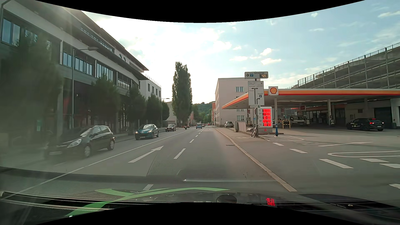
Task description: Follow the waypoints while adhering to traffic rules and regulations
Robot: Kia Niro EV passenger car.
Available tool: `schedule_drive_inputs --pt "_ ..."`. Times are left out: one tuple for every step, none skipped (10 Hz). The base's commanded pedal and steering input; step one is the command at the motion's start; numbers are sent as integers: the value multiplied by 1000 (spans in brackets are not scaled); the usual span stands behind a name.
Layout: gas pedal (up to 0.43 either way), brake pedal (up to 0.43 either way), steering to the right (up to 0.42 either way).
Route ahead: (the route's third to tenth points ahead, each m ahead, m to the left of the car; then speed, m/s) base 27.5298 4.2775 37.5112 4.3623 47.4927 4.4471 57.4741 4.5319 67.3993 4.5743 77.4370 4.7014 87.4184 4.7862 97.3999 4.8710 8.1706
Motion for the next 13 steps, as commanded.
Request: schedule_drive_inputs --pt "0 0 0" --pt "0 0 0" --pt "0 0 0" --pt "0 0 0" --pt "0 0 0" --pt "0 0 0" --pt "0 0 0" --pt "0 0 0" --pt "0 0 0" --pt "28 0 -1" --pt "39 0 -1" --pt "59 0 -1" --pt "67 0 -1"
